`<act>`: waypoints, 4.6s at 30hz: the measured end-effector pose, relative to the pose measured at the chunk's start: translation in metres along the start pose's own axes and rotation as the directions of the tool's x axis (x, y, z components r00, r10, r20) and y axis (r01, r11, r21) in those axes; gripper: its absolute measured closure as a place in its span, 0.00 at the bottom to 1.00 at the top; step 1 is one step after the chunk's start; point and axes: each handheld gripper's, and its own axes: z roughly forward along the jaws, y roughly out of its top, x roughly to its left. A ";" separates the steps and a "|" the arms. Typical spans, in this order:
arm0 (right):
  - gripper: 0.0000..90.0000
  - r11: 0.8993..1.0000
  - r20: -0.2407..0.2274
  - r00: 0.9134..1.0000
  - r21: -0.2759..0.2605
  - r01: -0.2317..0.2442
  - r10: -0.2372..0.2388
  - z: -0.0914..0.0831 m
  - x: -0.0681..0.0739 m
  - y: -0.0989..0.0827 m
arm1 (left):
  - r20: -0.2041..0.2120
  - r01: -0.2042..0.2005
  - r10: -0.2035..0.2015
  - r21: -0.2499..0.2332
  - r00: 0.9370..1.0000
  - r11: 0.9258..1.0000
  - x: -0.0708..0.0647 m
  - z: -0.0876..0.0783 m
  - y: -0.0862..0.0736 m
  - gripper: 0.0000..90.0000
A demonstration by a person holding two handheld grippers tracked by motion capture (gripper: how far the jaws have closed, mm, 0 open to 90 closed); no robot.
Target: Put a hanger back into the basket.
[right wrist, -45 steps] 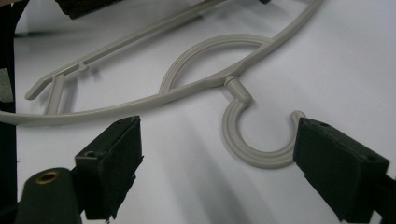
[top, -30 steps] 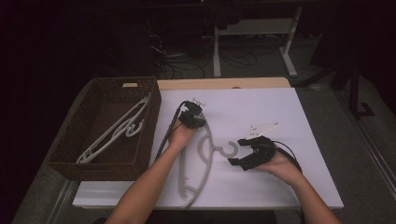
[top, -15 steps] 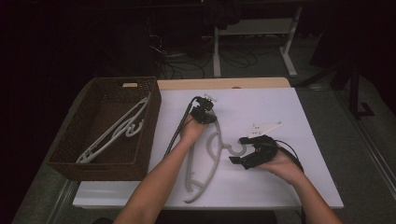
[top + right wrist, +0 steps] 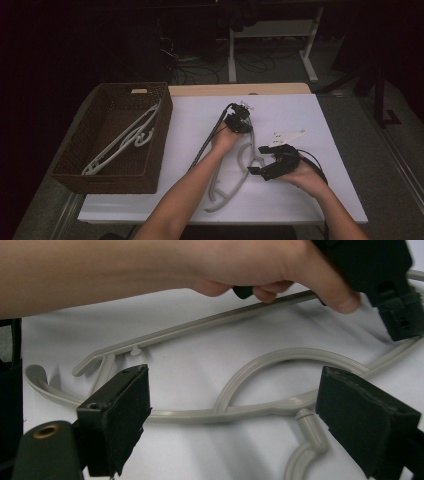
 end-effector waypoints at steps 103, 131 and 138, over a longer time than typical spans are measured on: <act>0.15 0.999 0.080 0.996 0.041 -0.034 0.031 -0.006 0.001 -0.020 | 0.018 -0.084 0.083 0.029 0.996 0.996 -0.071 -0.077 -0.110 0.73; 0.15 0.998 0.076 0.996 0.034 -0.049 0.046 -0.008 -0.002 -0.021 | -0.070 -0.117 0.125 0.105 0.990 0.988 -0.057 -0.095 -0.120 0.77; 0.15 0.998 0.073 0.996 0.036 -0.050 0.047 -0.007 -0.002 -0.021 | -0.039 -0.140 0.146 0.125 0.989 0.982 -0.055 -0.096 -0.120 0.86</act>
